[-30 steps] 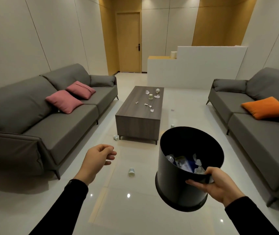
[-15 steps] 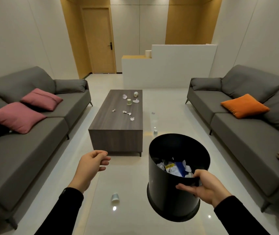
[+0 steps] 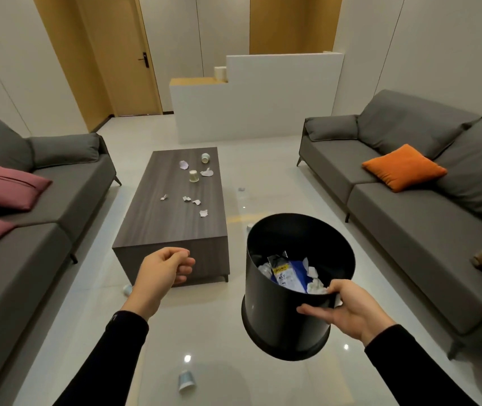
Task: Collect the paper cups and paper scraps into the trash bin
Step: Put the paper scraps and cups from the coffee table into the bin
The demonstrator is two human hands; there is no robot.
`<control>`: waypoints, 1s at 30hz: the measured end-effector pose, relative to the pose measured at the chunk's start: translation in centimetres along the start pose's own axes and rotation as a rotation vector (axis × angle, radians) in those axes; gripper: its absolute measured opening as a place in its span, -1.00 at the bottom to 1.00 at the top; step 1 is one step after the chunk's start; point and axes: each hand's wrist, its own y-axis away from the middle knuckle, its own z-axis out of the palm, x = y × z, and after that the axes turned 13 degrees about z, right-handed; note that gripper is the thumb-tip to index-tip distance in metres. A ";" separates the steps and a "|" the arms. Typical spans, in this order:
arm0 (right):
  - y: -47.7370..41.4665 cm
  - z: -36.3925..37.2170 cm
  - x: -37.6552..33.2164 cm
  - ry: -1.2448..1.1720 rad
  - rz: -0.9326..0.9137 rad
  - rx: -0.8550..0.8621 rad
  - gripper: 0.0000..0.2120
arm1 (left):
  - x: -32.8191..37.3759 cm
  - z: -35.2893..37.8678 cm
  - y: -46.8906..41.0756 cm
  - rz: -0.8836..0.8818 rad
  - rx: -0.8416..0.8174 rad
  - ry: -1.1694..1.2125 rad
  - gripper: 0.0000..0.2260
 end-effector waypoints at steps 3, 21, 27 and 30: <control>-3.5 0.7 -3.4 0.009 0.024 0.011 -0.79 | -0.6 2.0 -3.9 -0.010 0.010 -0.009 -0.87; -20.6 6.5 -29.1 0.109 0.005 -0.052 -0.62 | 0.9 14.1 -26.3 -0.018 0.167 0.003 -0.88; -25.5 8.6 -33.4 0.106 0.066 -0.048 -0.69 | -0.7 15.6 -34.1 -0.031 0.154 0.006 -0.87; -28.4 10.5 -35.7 0.127 0.081 -0.027 -0.69 | -1.9 16.3 -39.1 -0.037 0.149 0.027 -0.87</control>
